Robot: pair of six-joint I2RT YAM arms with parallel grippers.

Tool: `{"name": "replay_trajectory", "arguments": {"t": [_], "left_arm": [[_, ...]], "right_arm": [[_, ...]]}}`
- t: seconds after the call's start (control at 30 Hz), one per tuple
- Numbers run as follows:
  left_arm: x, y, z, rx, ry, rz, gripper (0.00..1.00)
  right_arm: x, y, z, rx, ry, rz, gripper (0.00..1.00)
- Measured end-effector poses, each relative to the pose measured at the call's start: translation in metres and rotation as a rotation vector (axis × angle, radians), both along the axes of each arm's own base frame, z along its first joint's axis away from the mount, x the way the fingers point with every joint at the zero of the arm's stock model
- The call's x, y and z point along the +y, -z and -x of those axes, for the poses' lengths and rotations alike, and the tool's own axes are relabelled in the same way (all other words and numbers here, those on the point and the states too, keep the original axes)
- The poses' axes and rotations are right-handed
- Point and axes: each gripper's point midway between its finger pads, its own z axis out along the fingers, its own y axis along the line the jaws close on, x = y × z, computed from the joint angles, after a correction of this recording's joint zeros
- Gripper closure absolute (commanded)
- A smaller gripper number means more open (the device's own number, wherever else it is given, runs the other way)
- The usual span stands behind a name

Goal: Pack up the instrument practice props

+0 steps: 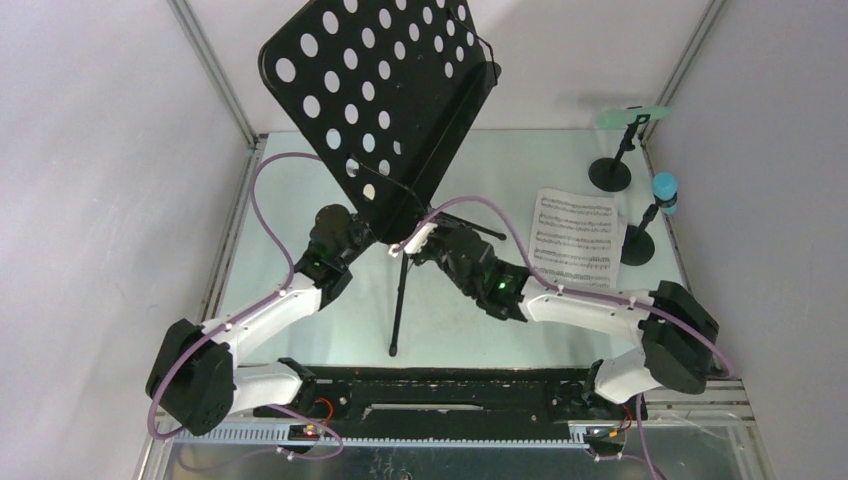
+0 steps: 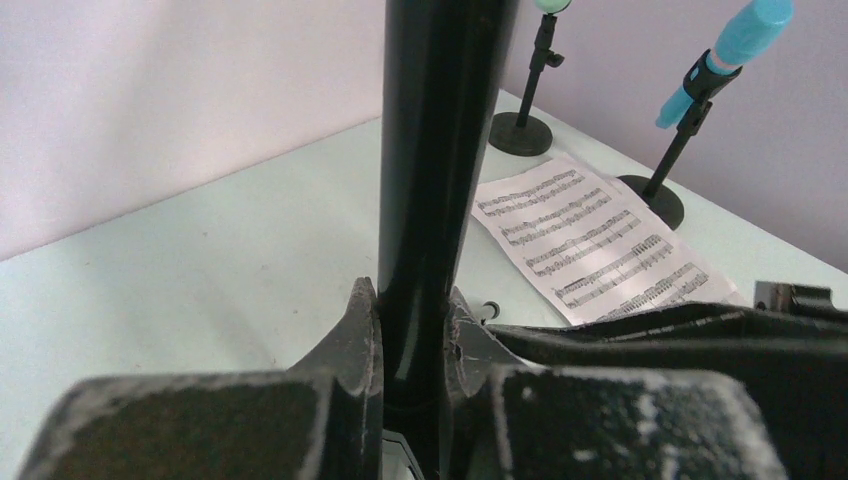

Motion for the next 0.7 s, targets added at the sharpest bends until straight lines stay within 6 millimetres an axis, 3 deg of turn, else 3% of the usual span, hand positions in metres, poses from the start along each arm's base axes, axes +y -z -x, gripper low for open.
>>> {"name": "replay_trajectory", "arguments": {"t": [0.03, 0.13, 0.27, 0.37, 0.5, 0.7], "left_arm": [[0.0, 0.0, 0.0, -0.001, 0.0, 0.0, 1.0], [0.0, 0.0, 0.0, -0.001, 0.0, 0.0, 1.0], [-0.001, -0.001, 0.001, 0.001, 0.005, -0.001, 1.0], [-0.001, 0.0, 0.001, 0.002, 0.005, -0.002, 1.0], [-0.001, 0.0, 0.001, 0.002, 0.006, -0.002, 1.0], [-0.001, 0.0, 0.001, 0.003, 0.006, -0.003, 1.0]], "right_arm": [[0.0, 0.0, 0.0, -0.043, 0.012, 0.037, 0.98], [-0.001, -0.001, 0.0, -0.167, 0.052, 0.117, 0.64], [-0.003, -0.003, 0.002, -0.27, 0.104, 0.111, 0.32], [-0.007, -0.015, 0.009, -0.27, 0.139, 0.001, 0.18], [-0.028, -0.036, 0.02, -0.164, 0.161, -0.252, 0.12], [-0.054, -0.07, 0.027, 0.179, 0.103, -0.799, 0.23]]}}
